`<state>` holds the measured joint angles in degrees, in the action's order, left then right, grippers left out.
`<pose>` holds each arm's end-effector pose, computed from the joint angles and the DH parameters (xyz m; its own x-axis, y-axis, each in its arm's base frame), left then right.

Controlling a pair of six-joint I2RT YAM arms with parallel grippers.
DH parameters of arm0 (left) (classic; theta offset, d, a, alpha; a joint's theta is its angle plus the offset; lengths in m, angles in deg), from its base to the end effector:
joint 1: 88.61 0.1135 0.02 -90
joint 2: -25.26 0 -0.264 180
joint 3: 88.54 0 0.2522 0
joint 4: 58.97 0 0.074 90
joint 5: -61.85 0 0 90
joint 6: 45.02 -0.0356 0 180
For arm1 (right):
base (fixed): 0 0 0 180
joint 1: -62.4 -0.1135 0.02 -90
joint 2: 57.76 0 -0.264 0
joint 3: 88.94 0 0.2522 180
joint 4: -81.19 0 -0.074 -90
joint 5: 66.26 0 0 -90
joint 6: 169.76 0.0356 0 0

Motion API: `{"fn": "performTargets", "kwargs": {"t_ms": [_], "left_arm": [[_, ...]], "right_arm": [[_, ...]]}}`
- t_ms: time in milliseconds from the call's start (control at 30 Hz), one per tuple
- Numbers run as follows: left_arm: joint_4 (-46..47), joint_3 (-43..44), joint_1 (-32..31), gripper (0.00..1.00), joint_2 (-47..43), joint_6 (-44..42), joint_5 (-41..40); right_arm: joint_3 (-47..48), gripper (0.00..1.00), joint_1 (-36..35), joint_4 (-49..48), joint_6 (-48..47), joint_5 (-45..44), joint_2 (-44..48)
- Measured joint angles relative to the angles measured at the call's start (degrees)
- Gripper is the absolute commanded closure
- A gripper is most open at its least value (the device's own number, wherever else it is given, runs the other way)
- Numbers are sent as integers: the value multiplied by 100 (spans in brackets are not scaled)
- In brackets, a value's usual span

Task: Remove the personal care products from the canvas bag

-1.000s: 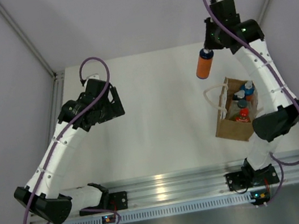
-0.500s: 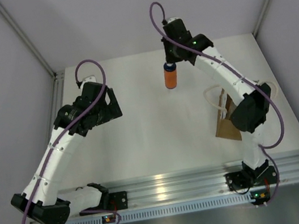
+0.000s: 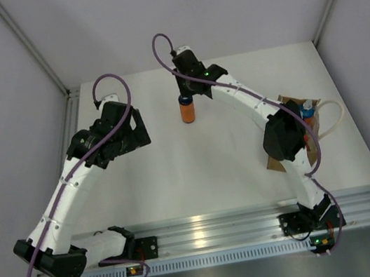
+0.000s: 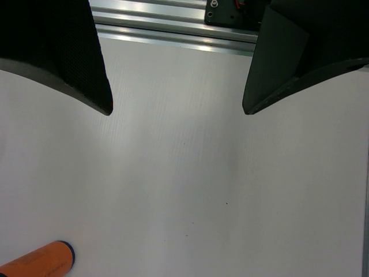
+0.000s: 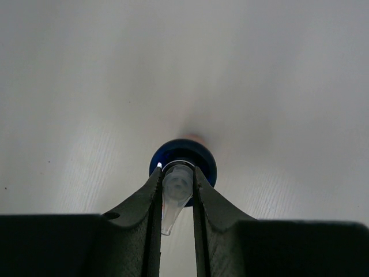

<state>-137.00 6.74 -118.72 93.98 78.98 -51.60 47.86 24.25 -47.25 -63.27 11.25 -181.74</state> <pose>0.1941 -0.0962 0.3888 -0.6985 -0.1880 -0.6905 -0.1747 0.9805 -0.0902 0.3966 0.3018 0.3203 -0.6054 -0.1232 -0.7863 -0.3114 0.9458 0.0916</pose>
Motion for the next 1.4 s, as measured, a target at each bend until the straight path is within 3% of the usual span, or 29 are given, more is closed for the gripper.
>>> {"fn": "performTargets", "kwargs": {"t_ms": [100,167,200,300,333,567,733,800,933,1033,1400], "left_arm": [[0,0,0,2,-2,2,0],[0,0,0,2,-2,15,0],[0,0,0,2,-2,20,2],[0,0,0,2,0,26,2],[0,0,0,2,0,31,2],[0,0,0,2,0,20,26],[2,0,0,2,0,-33,184],[7,0,0,2,0,-76,319],[33,0,0,2,-2,-120,627],[92,-2,0,2,-24,-160,837],[474,-153,-323,2,-61,-306,1978]], "right_arm": [[-2,100,-35,-136,-24,-55,-101],[-7,91,-48,-144,-44,-63,-105],[-7,82,-57,-146,-44,-68,-105],[-48,33,-68,-236,-39,-72,-105],[-57,32,-68,-282,-28,-83,-103],[-321,32,-52,-378,-87,-216,162],[-1005,38,227,-39,295,-463,1303],[-1631,39,651,166,542,-426,2197],[-2706,43,2157,590,772,-566,3880],[-3292,44,3027,999,737,-745,4669],[-4253,55,4367,1779,551,-686,4843]]}}
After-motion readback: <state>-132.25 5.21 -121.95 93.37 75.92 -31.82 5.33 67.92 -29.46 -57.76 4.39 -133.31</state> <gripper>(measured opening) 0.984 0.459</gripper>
